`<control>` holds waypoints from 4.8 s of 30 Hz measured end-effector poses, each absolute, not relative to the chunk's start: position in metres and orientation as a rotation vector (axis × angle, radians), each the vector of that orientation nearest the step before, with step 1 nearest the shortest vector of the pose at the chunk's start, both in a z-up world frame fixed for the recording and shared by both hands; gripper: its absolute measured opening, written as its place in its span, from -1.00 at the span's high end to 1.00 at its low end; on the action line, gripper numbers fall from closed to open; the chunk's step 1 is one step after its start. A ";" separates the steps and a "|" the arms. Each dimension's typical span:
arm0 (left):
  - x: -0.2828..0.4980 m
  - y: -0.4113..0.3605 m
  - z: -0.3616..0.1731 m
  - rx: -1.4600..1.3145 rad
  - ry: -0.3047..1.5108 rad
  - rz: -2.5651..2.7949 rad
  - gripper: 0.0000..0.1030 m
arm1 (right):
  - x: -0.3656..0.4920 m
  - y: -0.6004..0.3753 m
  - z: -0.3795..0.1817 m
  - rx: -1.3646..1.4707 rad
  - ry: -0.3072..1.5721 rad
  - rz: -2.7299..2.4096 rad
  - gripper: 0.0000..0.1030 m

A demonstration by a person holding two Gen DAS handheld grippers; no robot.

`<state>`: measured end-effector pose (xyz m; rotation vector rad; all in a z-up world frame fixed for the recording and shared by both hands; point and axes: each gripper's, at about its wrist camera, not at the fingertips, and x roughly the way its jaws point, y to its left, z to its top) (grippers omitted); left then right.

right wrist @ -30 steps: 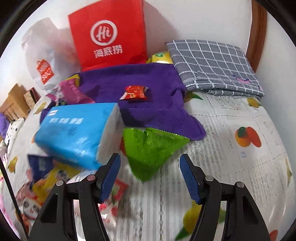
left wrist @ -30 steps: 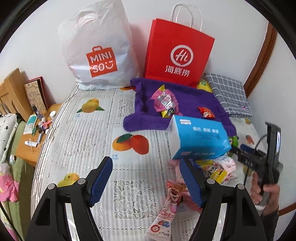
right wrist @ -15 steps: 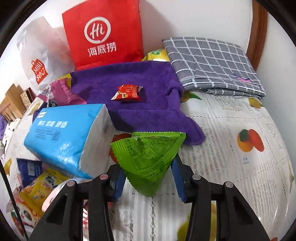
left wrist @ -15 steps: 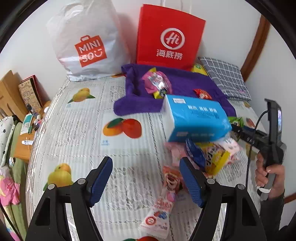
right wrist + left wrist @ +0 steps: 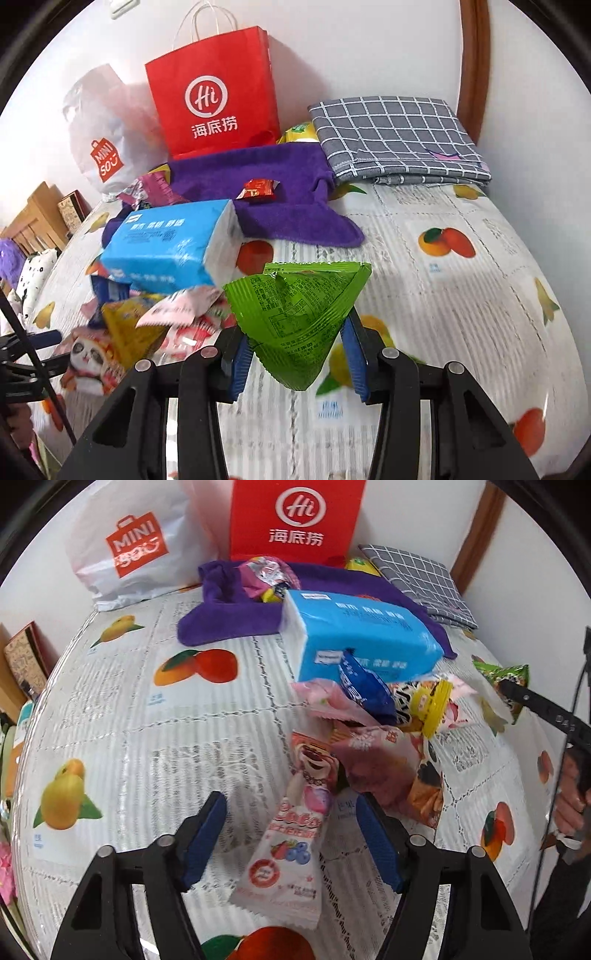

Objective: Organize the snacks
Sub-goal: 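Grasp the pink-white candy bar with the left gripper while the right grasps the green chip bag, then carry the candy bar and green chip bag with both grippers toward the purple towel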

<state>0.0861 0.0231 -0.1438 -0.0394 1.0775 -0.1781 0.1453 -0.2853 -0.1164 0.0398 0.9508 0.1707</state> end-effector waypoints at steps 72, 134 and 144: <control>0.234 0.016 -0.025 -0.075 0.873 -0.266 0.53 | 0.256 -0.200 -0.044 0.017 0.829 0.285 0.15; 0.334 -0.004 -0.110 -0.026 1.063 -0.272 0.53 | 0.355 -0.213 -0.147 0.018 1.052 0.213 0.14; 0.339 -0.002 -0.116 -0.051 1.095 -0.260 0.53 | 0.358 -0.212 -0.154 0.012 1.077 0.215 0.14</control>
